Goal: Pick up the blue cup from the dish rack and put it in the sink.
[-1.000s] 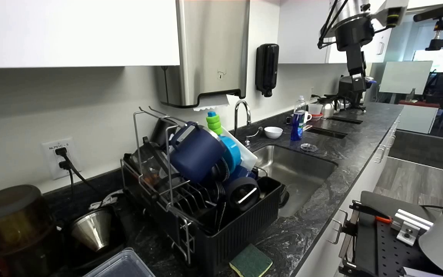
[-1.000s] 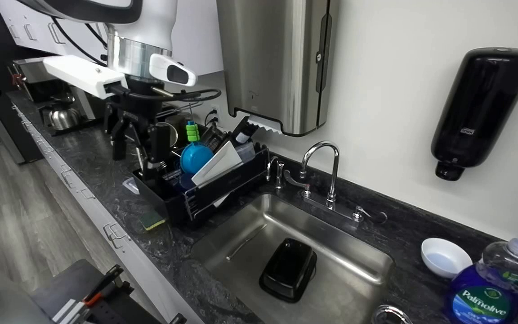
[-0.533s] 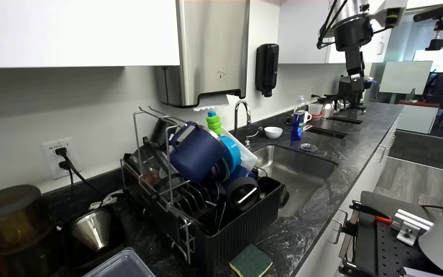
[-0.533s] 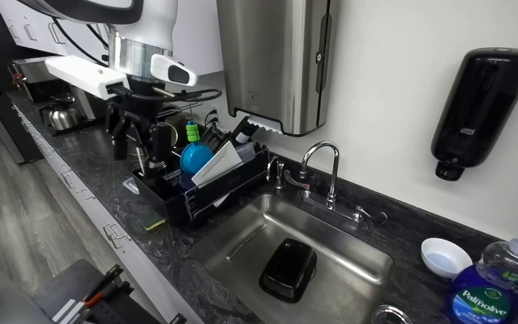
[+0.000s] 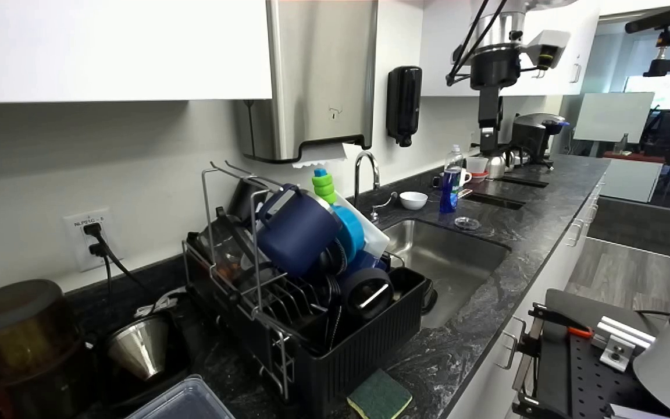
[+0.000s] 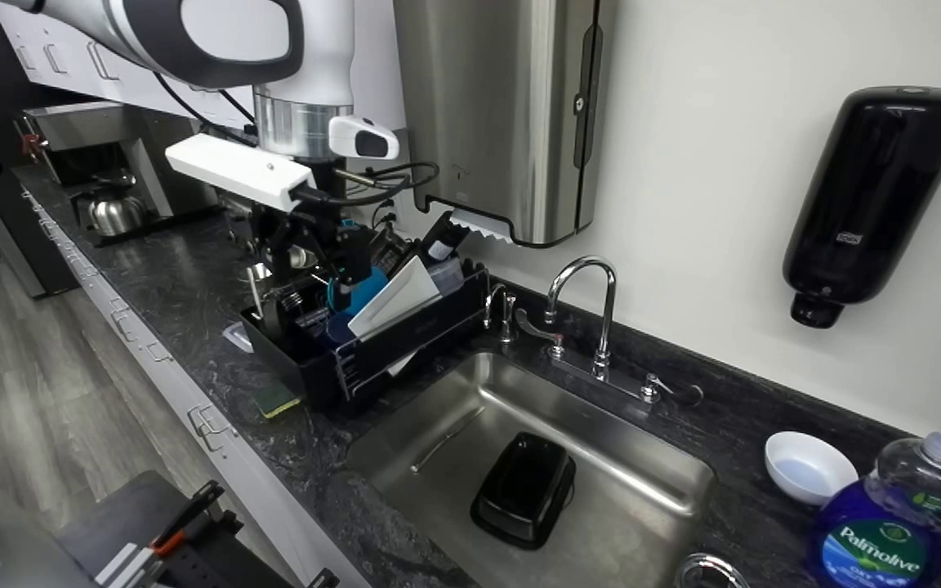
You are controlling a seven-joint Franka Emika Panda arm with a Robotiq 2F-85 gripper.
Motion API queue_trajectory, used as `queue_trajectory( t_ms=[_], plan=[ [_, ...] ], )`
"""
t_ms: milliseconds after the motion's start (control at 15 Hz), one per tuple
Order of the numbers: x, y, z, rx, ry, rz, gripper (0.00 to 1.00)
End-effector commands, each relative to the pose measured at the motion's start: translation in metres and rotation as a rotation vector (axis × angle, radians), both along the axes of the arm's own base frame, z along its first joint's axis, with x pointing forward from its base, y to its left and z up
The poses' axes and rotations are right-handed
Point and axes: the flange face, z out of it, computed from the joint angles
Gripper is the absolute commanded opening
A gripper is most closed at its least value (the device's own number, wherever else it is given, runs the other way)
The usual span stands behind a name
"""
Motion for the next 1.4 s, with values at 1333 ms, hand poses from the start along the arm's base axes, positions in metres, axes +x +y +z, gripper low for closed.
queue_trajectory(
  t_ms=[1333],
  plan=[
    [0.03,0.073,-0.02,0.001,-0.178,0.698,1.0]
  ],
)
